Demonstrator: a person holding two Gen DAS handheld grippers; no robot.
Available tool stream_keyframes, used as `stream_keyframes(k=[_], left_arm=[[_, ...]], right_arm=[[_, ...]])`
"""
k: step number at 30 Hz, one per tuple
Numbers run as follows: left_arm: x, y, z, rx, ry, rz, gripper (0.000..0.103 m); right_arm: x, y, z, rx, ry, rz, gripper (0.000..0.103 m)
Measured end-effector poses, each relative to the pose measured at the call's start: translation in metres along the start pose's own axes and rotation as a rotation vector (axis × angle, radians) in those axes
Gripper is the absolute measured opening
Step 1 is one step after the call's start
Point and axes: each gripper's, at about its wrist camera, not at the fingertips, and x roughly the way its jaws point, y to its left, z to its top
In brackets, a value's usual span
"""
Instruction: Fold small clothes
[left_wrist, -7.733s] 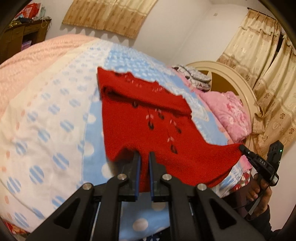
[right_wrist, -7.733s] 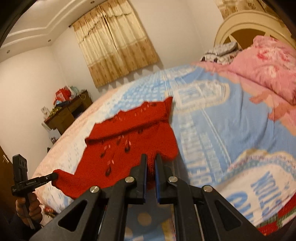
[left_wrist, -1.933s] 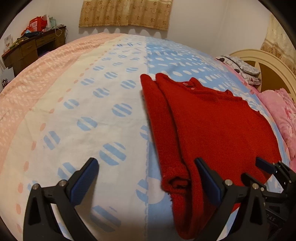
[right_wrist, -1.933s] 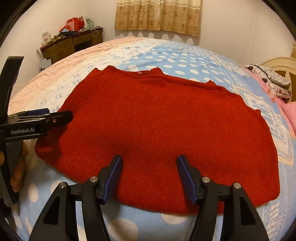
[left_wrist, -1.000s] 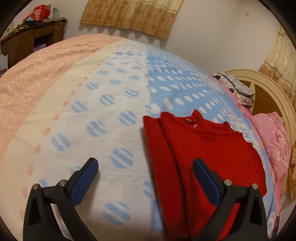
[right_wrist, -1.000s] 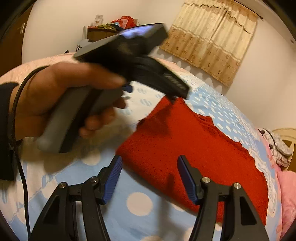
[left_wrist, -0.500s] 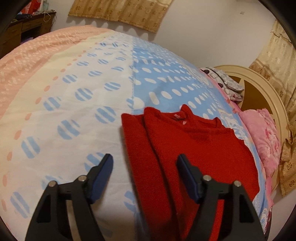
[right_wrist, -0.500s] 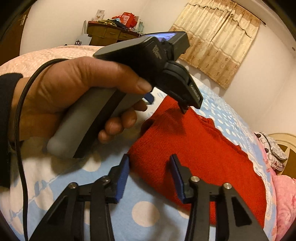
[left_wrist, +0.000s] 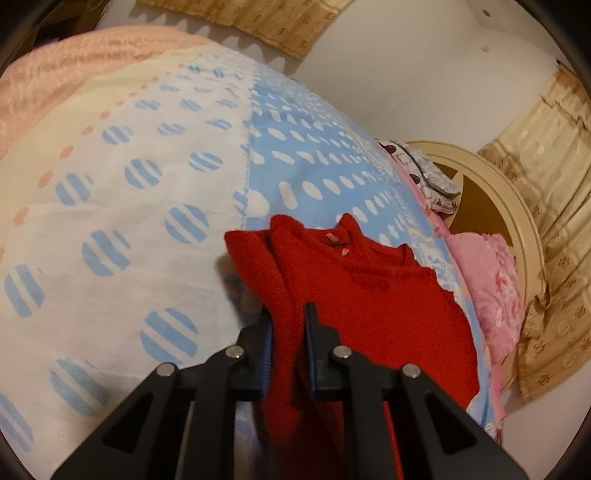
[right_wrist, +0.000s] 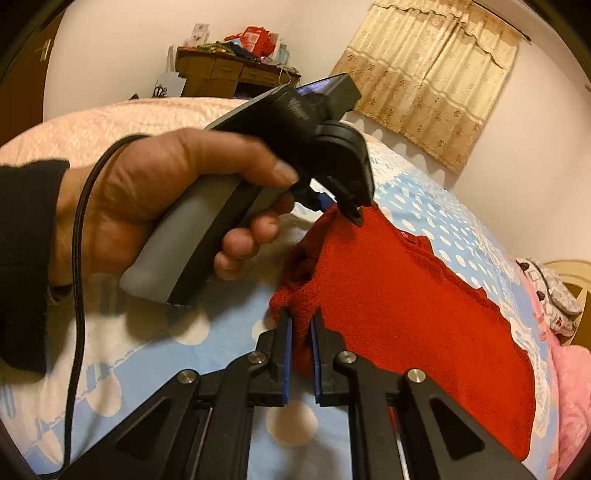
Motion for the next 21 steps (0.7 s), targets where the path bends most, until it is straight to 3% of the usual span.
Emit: stream_keyframes(k=[4,21], left_arm=[[-0.006,-0.011,0.004,0.009,-0.010,0.005,0.014],[-0.007,-0.043,0.023,-0.104,-0.043,-0.143,0.012]], right_arm=[[-0.007,-0.007,-0.002,0.025,-0.013,0.005,0.007],[-0.037,-0.079,-0.023,0.222,-0.071,0.021,0.007]])
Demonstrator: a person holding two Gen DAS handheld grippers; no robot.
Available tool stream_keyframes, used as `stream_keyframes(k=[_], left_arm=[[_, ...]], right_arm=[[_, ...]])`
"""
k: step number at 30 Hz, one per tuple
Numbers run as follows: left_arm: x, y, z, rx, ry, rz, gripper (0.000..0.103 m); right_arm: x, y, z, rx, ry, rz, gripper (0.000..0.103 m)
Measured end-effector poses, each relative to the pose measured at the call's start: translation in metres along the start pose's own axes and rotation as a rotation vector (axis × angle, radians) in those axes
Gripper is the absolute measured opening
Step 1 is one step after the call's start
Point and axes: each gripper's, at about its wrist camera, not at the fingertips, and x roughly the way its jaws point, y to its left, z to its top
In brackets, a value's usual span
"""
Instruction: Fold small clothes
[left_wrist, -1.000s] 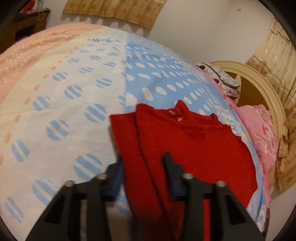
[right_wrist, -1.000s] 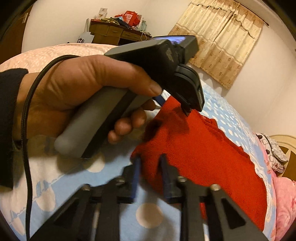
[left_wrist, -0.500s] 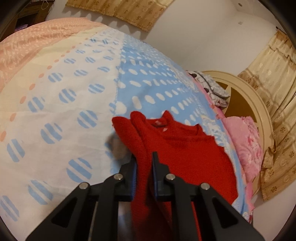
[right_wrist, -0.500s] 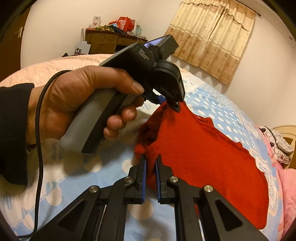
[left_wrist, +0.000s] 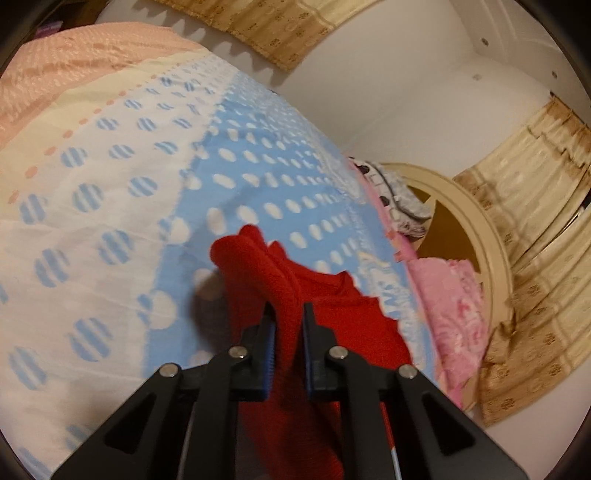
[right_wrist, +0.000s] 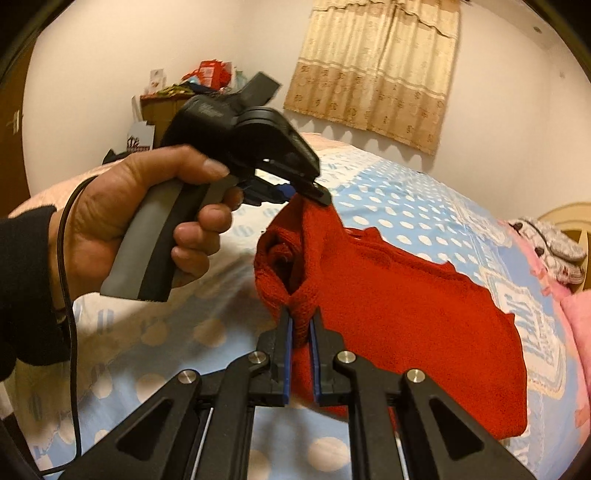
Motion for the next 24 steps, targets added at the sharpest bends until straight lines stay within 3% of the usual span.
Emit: stream_keyframes(k=[8,24], left_arm=[[0.017,-0.044,0.005,0.060,0.006,-0.006,0.012],[0.081,-0.131,-0.003,0.179,0.061,-0.061,0.012]], right_arm=[[-0.012,-0.041,0.001,0.105,-0.022,0.004,0.007],[-0.046,-0.117,-0.024,0.242,-0.054,-0.072,0.007]])
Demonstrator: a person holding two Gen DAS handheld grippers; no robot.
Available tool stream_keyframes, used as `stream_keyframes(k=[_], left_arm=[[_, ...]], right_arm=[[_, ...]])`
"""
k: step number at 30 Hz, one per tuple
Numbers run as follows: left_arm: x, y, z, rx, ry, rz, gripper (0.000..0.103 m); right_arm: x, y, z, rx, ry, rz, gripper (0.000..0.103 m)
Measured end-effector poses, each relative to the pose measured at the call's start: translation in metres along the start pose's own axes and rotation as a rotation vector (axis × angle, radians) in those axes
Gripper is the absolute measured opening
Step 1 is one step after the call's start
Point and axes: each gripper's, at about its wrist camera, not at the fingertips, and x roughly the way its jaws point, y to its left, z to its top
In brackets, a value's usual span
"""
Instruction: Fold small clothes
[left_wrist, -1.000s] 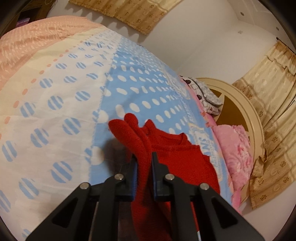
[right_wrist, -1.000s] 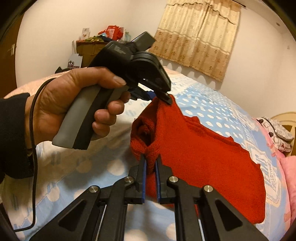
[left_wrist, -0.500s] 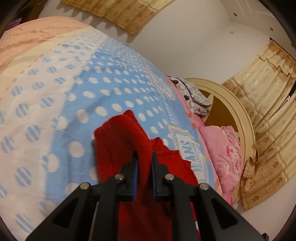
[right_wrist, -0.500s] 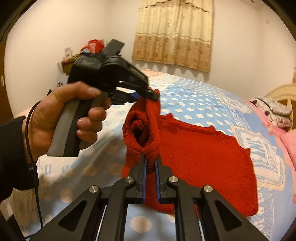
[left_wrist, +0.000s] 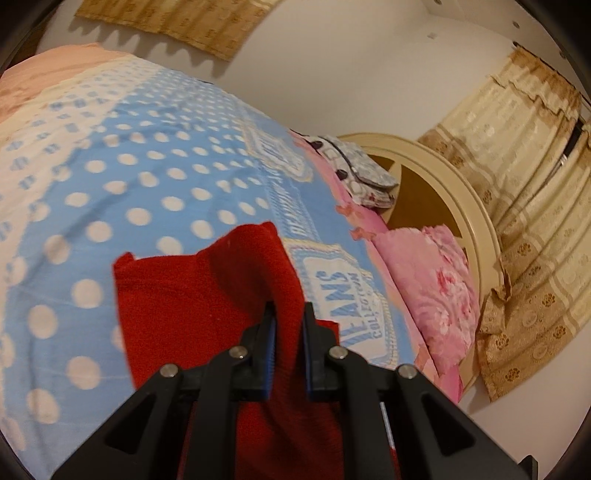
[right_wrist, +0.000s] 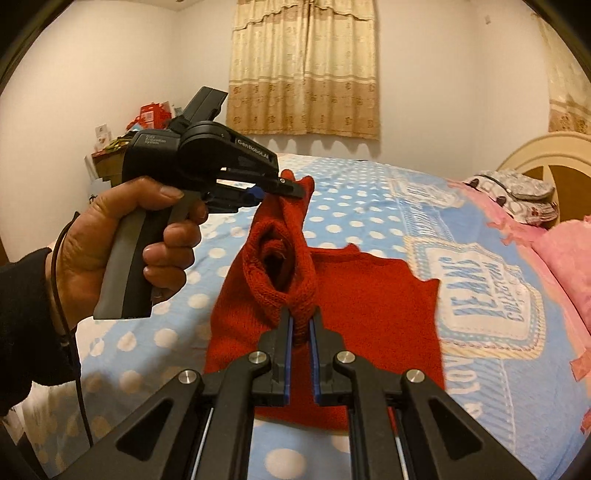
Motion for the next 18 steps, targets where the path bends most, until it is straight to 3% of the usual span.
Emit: stream_keyframes(k=[11,18], left_arm=[[0.062,-0.040,-0.013,0.085,0.097,0.008,0.012],[0.092,-0.062,-0.030,0.181,0.152,0.056,0.012]], right_arm=[[-0.005,-0.056,-0.022,0.107,0.043,-0.036,0.007],[0.001,-0.087,-0.046,0.193,0.104,-0.028,0.007]])
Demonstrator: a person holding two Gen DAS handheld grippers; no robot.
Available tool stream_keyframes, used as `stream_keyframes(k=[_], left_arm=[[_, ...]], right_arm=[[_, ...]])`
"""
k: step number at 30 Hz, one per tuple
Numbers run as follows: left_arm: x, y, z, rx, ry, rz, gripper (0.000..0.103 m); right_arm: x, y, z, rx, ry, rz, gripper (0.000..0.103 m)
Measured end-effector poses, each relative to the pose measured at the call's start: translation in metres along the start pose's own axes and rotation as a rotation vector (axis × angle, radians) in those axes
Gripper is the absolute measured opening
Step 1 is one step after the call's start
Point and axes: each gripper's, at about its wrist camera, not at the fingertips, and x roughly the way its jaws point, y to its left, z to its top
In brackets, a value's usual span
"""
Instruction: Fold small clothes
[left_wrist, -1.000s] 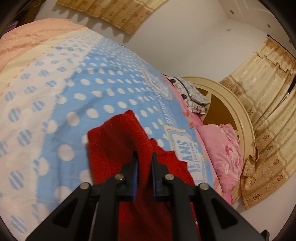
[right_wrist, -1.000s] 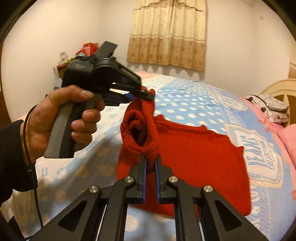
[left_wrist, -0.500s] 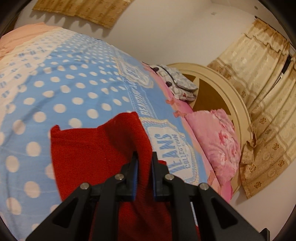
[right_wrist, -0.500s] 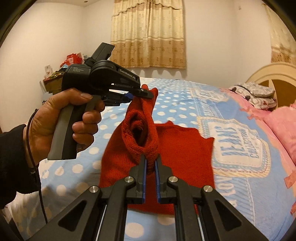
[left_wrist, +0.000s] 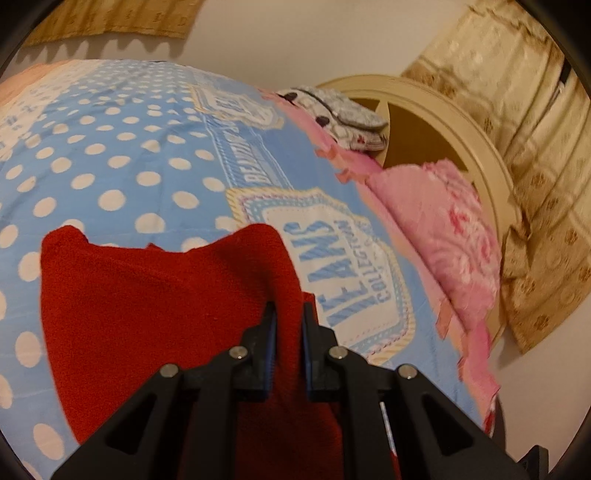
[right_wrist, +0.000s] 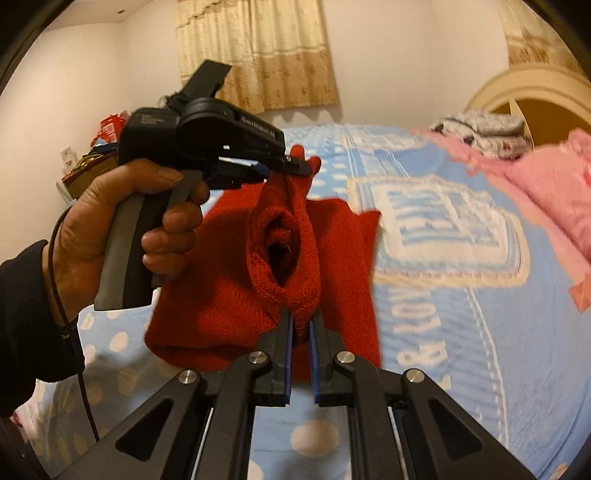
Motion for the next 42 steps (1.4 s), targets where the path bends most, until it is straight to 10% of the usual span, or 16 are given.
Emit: stream_keyframes(k=[9,14,20,30,34,42], left_arm=[[-0.001,-0.019,-0.003,0.099,0.015,0.042,0.021],[-0.043,-0.012,-0.021,0.153,-0.065,0.112,0.059],[-0.090,0.009,-0.074,0.225,-0.149,0.264,0.069],[-0.079,0.021,-0.106,0.197,-0.135,0.289,0.071],[-0.080,0.022,-0.113,0.188,-0.137,0.278,0.074],[-0.068,0.018,-0.123,0.209,-0.130,0.266,0.085]], right_arm=[[0.011,-0.024,-0.013,0.092,0.056,0.027,0.007],[0.007,-0.031,-0.016,0.113,0.063,0.053,0.008],[-0.016,-0.043,-0.006,0.129,0.019,0.021,0.039],[0.045,-0.049,0.079,0.180,0.067,0.092,0.041],[0.082,-0.046,0.071,0.182,0.182,0.073,0.010],[0.057,-0.070,0.044,0.208,0.132,-0.023,0.005]])
